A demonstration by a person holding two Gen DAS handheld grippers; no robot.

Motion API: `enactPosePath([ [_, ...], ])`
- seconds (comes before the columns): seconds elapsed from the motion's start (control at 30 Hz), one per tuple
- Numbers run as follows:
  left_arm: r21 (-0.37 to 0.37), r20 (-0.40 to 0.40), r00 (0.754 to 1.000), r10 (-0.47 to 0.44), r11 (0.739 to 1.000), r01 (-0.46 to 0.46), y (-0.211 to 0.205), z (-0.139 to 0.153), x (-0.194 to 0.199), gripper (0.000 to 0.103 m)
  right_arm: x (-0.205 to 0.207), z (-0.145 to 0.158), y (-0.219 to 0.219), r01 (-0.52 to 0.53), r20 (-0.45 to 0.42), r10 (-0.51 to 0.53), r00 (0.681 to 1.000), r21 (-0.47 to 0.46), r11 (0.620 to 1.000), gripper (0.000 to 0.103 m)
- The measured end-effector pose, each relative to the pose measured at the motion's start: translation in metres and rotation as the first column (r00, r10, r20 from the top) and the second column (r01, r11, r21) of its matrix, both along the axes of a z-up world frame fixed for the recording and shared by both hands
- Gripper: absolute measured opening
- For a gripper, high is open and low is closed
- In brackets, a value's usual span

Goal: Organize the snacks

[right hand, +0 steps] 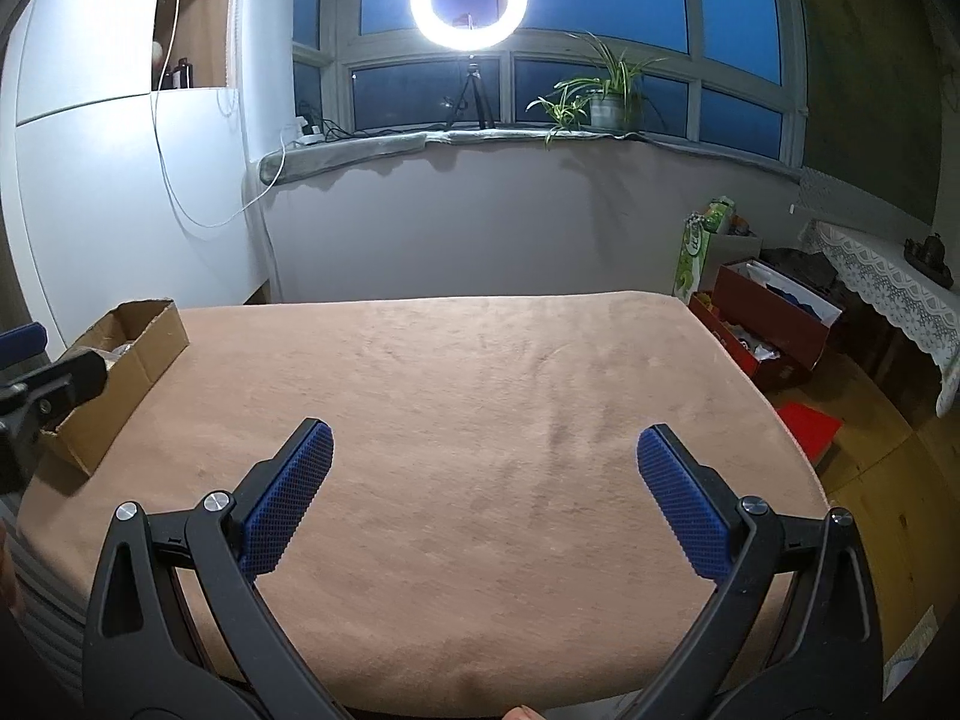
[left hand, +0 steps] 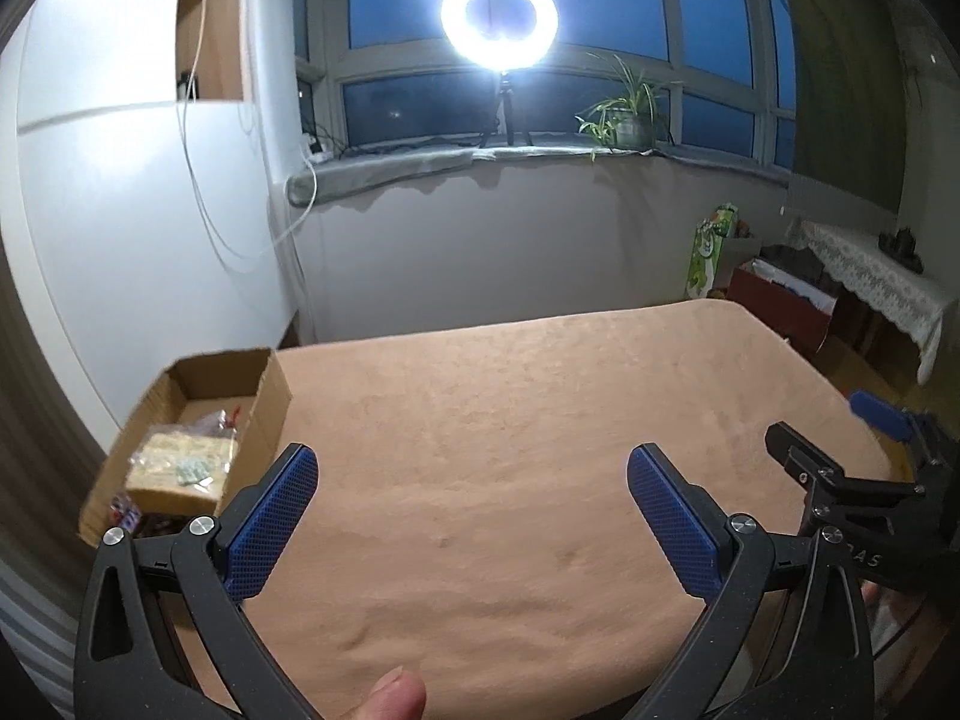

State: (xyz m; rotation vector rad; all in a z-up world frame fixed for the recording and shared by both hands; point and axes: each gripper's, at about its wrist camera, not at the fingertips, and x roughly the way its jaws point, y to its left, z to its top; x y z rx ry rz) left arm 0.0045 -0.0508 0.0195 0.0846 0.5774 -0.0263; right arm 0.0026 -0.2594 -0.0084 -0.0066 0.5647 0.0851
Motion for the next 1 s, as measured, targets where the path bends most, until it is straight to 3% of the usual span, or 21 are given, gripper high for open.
enactPosePath([
  [0.17,0.037,0.007,1.0,-0.022,0.999,0.022,-0.014,0.0,-0.008,0.103,-0.003,0.005,0.002,-0.018,0.001,0.018,1.0,-0.013,1.0,0.103],
  [0.57,-0.071,-0.075,0.997,0.002,0.997,-0.007,0.002,-0.012,-0.008,0.103,0.0,0.006,0.024,-0.05,-0.027,0.049,0.998,-0.066,0.997,0.103],
  [1.0,-0.086,-0.063,0.998,0.029,0.996,-0.034,0.018,-0.007,-0.016,0.103,-0.002,0.011,0.044,-0.075,-0.023,0.073,0.997,-0.097,0.992,0.103],
])
